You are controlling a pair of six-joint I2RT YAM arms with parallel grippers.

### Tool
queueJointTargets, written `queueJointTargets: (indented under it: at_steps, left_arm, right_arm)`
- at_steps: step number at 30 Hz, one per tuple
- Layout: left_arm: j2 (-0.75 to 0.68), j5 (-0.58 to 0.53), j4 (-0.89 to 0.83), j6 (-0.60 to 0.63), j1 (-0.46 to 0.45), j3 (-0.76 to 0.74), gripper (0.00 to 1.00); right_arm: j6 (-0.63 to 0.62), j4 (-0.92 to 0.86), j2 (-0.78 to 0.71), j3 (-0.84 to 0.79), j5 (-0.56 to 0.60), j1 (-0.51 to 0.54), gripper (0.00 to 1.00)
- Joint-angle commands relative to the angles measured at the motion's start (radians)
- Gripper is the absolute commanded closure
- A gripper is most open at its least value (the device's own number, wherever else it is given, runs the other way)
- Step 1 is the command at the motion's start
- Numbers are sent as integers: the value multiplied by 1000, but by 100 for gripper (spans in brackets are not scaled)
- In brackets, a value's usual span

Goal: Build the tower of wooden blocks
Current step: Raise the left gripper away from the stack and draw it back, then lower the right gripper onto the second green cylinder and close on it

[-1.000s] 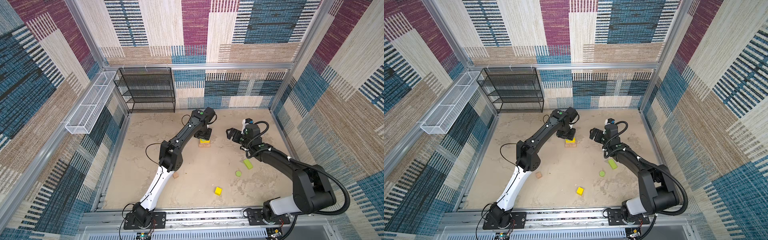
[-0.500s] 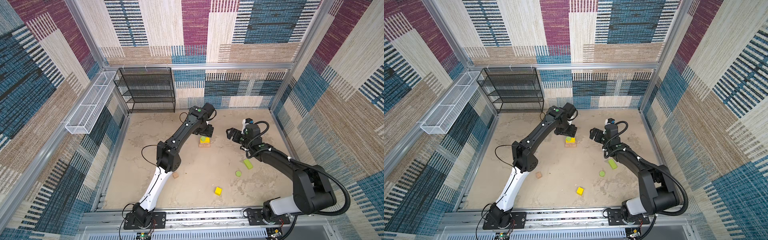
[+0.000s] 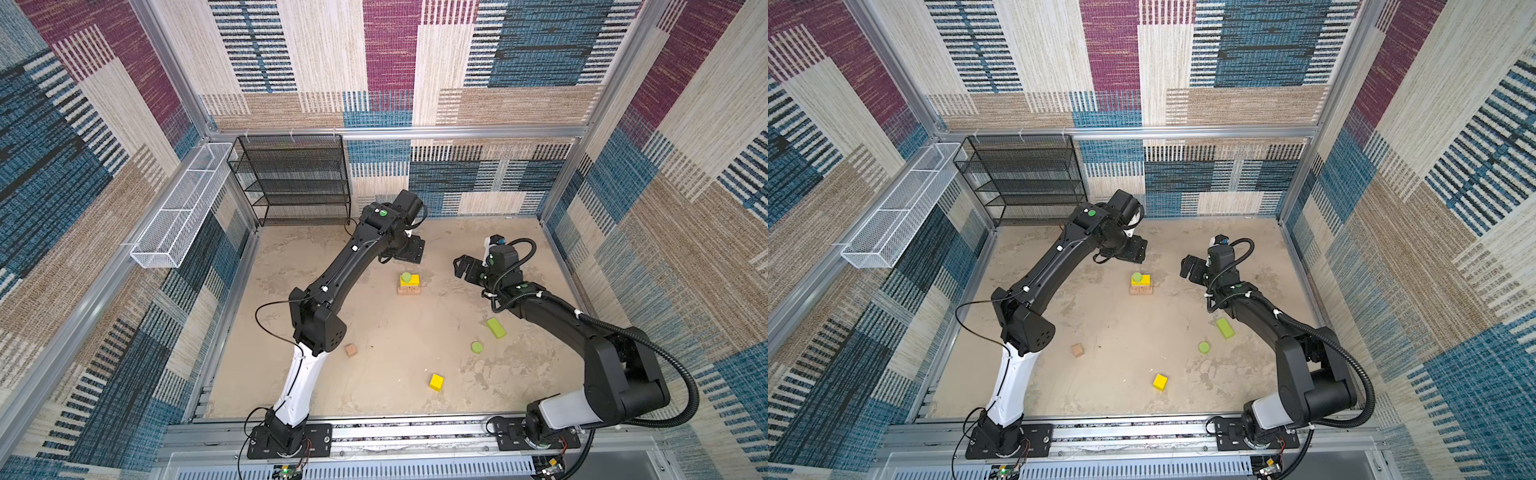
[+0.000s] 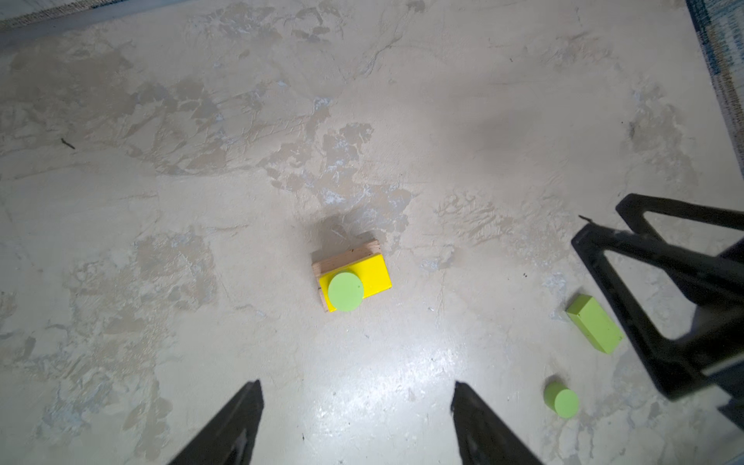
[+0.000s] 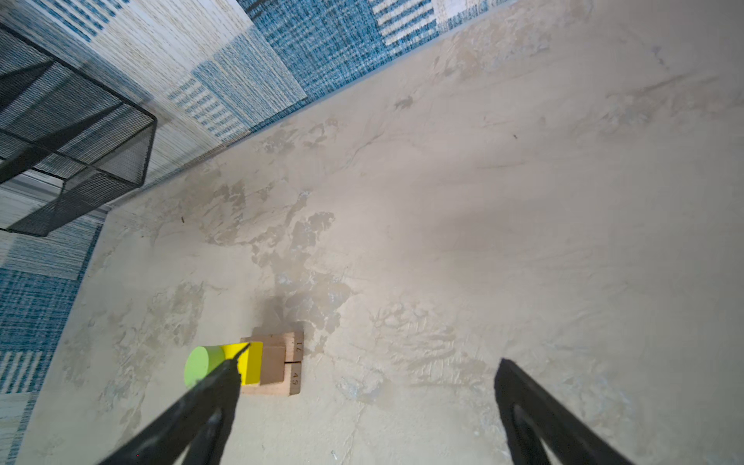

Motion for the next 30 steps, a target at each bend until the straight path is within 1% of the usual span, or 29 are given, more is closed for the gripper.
queueJointTargets:
  at_steps: [1,6,10,13,18,24,28,30]
  left_arm:
    - [-86,-48,93,19,1,-118,22]
    - [-244,-60,252,17,7,-356,22]
    - [-347,-52,381,-9,26,-523,22]
    - [-423,-25,484,-46,51,-657,23]
    - [-568,16,704,-94,87,-929,24]
    - [-680,26,853,-120,120,-1146,26]
    - [-760,14,982,-143,139,-1287,30]
    - [-792,28,1046,-157,154,-1339,31]
  right_arm:
    - [-15,-30,2,11,20,-1,1]
    - [-3,-19,7,20,-35,0,1]
    - [4,-32,6,22,-36,1,1]
    - [6,-47,-4,23,-33,2,1]
    - [9,-50,-23,12,-23,3,1]
    - [5,-86,-26,20,-35,11,1]
    - [-2,-147,-55,8,-13,33,0]
    - [-8,-191,-71,7,10,48,0]
